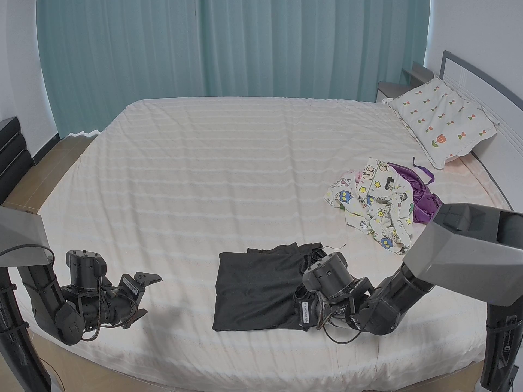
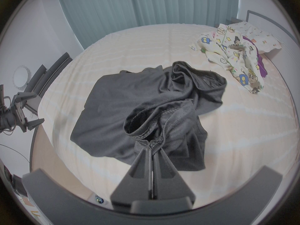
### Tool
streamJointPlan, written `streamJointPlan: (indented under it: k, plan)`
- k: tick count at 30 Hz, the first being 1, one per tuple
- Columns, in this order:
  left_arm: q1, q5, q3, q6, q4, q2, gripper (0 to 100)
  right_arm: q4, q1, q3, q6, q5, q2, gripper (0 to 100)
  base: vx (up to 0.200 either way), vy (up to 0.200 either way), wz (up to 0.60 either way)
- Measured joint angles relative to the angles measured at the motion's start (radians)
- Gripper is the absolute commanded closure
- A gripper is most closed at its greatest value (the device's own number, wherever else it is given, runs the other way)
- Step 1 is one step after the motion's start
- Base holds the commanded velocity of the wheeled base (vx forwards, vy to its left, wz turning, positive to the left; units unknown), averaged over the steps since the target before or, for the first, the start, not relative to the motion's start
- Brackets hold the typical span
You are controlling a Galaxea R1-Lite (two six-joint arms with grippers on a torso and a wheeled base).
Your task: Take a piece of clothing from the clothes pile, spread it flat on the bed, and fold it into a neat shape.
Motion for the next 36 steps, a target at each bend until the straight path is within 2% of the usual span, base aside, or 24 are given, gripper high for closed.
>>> streamJointPlan:
  k: [4,10,17,18,28,32,36]
  plan:
    - [-0.001,0.0,-0.001,0.0,0.0,0.001,0,-0.006,-0.035,0.074,0.001,0.033,-0.045,100,0.0,0.0,0.0]
    - [0.0,0.0,-0.002,0.0,0.0,0.003,0,-0.042,-0.117,0.184,0.01,0.135,-0.11,100,0.0,0.0,0.0]
    - [-0.001,0.0,-0.001,0.002,0.0,0.003,0,-0.099,-0.195,0.248,-0.007,0.191,-0.127,100,0.0,0.0,0.0]
    - [-0.001,0.0,-0.001,0.002,0.0,0.004,0,-0.1,-0.207,0.255,-0.017,0.193,-0.126,0,0.0,0.0,0.0]
    - [0.0,0.0,-0.001,0.002,0.0,0.005,0,-0.103,-0.292,0.303,-0.05,0.21,-0.131,0,0.0,0.0,0.0]
    - [-0.001,0.0,-0.001,0.002,0.0,0.005,0,-0.126,-0.325,0.32,-0.041,0.265,-0.176,0,0.0,0.0,0.0]
    - [0.0,0.0,-0.002,0.002,0.0,0.006,0,-0.168,-0.353,0.297,-0.037,0.291,-0.204,0,0.0,0.0,0.0]
